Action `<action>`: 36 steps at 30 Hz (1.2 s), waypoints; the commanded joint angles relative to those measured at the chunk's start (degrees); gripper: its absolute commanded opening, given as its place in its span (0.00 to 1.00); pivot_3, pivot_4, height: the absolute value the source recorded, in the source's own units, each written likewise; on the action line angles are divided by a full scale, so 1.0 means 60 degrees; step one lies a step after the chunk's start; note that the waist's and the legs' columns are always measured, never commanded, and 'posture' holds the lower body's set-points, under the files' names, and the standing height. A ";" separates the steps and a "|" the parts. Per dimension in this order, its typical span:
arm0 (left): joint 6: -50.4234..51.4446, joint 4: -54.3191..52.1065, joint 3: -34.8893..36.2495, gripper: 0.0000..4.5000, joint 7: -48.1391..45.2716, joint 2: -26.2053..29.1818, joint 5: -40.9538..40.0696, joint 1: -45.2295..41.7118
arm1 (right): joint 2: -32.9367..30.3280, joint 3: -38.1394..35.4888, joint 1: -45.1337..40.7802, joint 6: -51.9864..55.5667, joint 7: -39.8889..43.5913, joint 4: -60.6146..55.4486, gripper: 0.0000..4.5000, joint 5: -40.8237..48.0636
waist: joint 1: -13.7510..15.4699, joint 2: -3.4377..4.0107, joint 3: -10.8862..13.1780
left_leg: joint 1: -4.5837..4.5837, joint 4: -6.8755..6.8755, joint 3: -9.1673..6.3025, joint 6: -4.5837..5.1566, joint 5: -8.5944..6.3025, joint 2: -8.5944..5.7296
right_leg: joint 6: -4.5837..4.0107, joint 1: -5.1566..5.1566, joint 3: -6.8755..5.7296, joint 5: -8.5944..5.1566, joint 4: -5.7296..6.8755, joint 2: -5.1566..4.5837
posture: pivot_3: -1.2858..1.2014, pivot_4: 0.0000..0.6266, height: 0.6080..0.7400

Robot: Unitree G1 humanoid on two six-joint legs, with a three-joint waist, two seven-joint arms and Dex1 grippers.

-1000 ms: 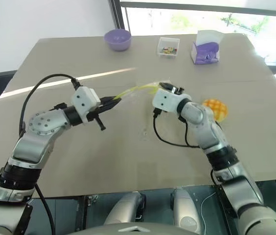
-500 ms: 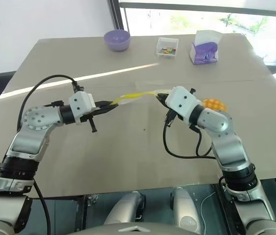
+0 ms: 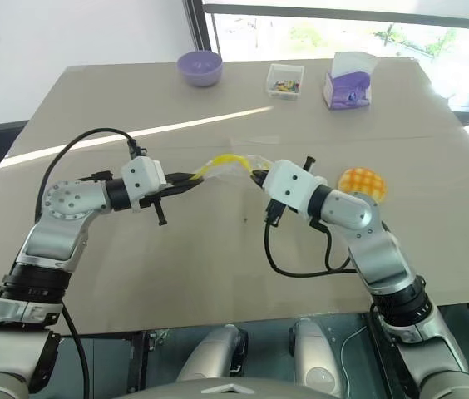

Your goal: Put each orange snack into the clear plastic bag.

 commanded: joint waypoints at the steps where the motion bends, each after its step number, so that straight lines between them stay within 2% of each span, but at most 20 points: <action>1: -0.0043 -0.0499 0.0206 0.00 -0.0034 0.0060 -0.0115 0.0000 | 0.0018 -0.0066 -0.0026 -0.0158 0.0011 -0.0233 0.01 0.0217 | -0.0002 0.0000 0.0000 | 0.0000 0.0001 0.0000 0.0000 0.0000 0.0000 | 0.0000 0.0000 0.0000 0.0000 0.0001 0.0000 | 0.52 0.24 1.00; 8: 0.0059 -0.0697 0.0283 0.00 -0.0038 0.0152 -0.0111 0.0204 | 0.0068 -0.0605 -0.0199 0.0011 -0.0029 -0.0210 0.01 0.0904 | 0.0000 0.0000 0.0000 | 0.0000 0.0010 0.0000 0.0000 0.0000 0.0001 | 0.0000 0.0000 0.0001 0.0000 0.0006 0.0000 | 0.52 0.24 1.00; 13: -0.0007 -0.0745 0.0388 0.00 -0.0105 0.0348 -0.0046 0.0336 | -0.0817 -0.1577 -0.0194 0.0001 0.0142 0.0267 0.01 0.1171 | 0.0057 -0.0001 0.0000 | -0.0001 0.0026 -0.0002 0.0002 -0.0001 -0.0001 | 0.0001 0.0007 -0.0002 0.0000 0.0009 -0.0002 | 0.52 0.24 1.00; 14: -0.0024 -0.0725 0.0412 0.00 -0.0120 0.0387 -0.0057 0.0334 | -0.0920 -0.1609 -0.0174 -0.0105 0.0184 0.0343 0.10 0.1215 | 0.0055 -0.0001 0.0000 | -0.0001 0.0026 -0.0002 0.0003 -0.0002 -0.0001 | 0.0001 0.0007 -0.0003 0.0000 0.0009 -0.0002 | 0.52 0.24 1.00; 16: -0.0027 -0.0684 0.0488 0.00 -0.0113 0.0447 -0.0059 0.0295 | -0.1183 -0.1476 -0.0116 -0.0425 0.0357 0.0526 0.17 0.1143 | 0.0042 0.0001 -0.0001 | -0.0001 0.0026 -0.0002 0.0003 -0.0002 0.0003 | 0.0000 0.0006 -0.0004 0.0000 0.0013 0.0000 | 0.52 0.24 1.00; 17: -0.0027 -0.0650 0.0524 0.00 -0.0091 0.0476 -0.0048 0.0257 | -0.1335 -0.1349 -0.0076 -0.0649 0.0418 0.0649 0.28 0.0995 | 0.0030 0.0001 -0.0001 | -0.0001 0.0026 -0.0002 0.0003 -0.0002 0.0003 | 0.0000 0.0006 -0.0004 0.0000 0.0014 0.0001 | 0.52 0.24 1.00; 18: -0.0031 -0.0618 0.0561 0.00 -0.0065 0.0500 -0.0036 0.0210 | -0.1486 -0.1206 -0.0050 -0.0986 0.0348 0.0840 0.42 0.0711 | 0.0029 0.0001 -0.0001 | -0.0001 0.0027 -0.0001 0.0003 -0.0002 0.0003 | 0.0000 0.0006 -0.0003 0.0000 0.0014 0.0000 | 0.52 0.24 1.00; 19: -0.0036 -0.0598 0.0590 0.00 -0.0037 0.0517 -0.0025 0.0178 | -0.1579 -0.1118 -0.0030 -0.1222 0.0264 0.0980 0.44 0.0502 | 0.0017 0.0001 -0.0001 | -0.0001 0.0026 -0.0001 0.0003 -0.0002 0.0003 | 0.0000 0.0006 -0.0003 0.0000 0.0014 0.0000 | 0.52 0.24 1.00; 20: -0.0068 -0.0601 0.0602 0.00 0.0001 0.0541 0.0019 0.0160 | -0.1640 -0.1116 0.0012 -0.1305 0.0295 0.1037 0.51 0.0499 | 0.0013 0.0001 -0.0001 | -0.0001 0.0028 0.0001 0.0003 -0.0002 0.0003 | 0.0001 0.0006 -0.0001 0.0000 0.0014 0.0001 | 0.52 0.24 1.00; 25: -0.0050 -0.0705 0.0613 0.00 0.0113 0.0571 0.0098 0.0170 | -0.1722 -0.1738 0.0149 -0.0941 0.0870 0.0646 0.51 0.1702 | 0.0013 0.0000 -0.0001 | -0.0002 0.0031 0.0003 0.0005 -0.0003 0.0003 | 0.0001 0.0006 0.0001 0.0001 0.0014 -0.0001 | 0.52 0.24 1.00; 27: -0.0011 -0.0807 0.0591 0.00 0.0185 0.0521 0.0138 0.0236 | -0.1582 -0.2176 0.0078 -0.0046 0.1214 0.0073 0.39 0.3072 | 0.0022 0.0001 -0.0001 | -0.0002 0.0036 0.0002 0.0031 -0.0018 0.0003 | 0.0001 0.0007 0.0001 0.0001 0.0015 -0.0001 | 0.52 0.24 1.00; 29: 0.0025 -0.0885 0.0571 0.00 0.0236 0.0483 0.0155 0.0277 | -0.1486 -0.2134 -0.0005 0.0483 0.1344 -0.0422 0.27 0.3687 | 0.0023 0.0001 -0.0001 | -0.0003 0.0038 -0.0001 0.0037 -0.0021 0.0004 | 0.0001 0.0007 0.0000 0.0001 0.0017 -0.0002 | 0.52 0.24 1.00; 30: 0.0019 -0.0894 0.0563 0.00 0.0249 0.0477 0.0161 0.0286 | -0.1347 -0.1921 -0.0111 0.0558 0.1193 -0.0440 0.09 0.3593 | 0.0017 0.0001 -0.0001 | -0.0003 0.0038 -0.0002 0.0038 -0.0022 0.0008 | 0.0001 0.0007 -0.0001 0.0001 0.0017 -0.0001 | 0.52 0.24 1.00; 31: 0.0011 -0.0887 0.0547 0.00 0.0262 0.0465 0.0174 0.0278 | -0.1216 -0.1716 -0.0210 0.0604 0.1044 -0.0408 0.01 0.3488 | 0.0003 -0.0001 -0.0002 | -0.0002 0.0038 -0.0002 0.0039 -0.0023 0.0008 | 0.0001 0.0007 -0.0001 0.0001 0.0018 0.0000 | 0.52 0.24 1.00; 36: 0.0008 -0.0950 0.0515 0.00 0.0321 0.0417 0.0215 0.0293 | -0.0352 -0.0681 -0.0697 0.0252 0.0124 0.0135 0.01 0.2387 | 0.0011 -0.0001 -0.0002 | -0.0002 0.0073 -0.0001 0.0039 -0.0023 0.0006 | 0.0001 0.0006 -0.0001 0.0000 0.0054 0.0000 | 0.52 0.24 1.00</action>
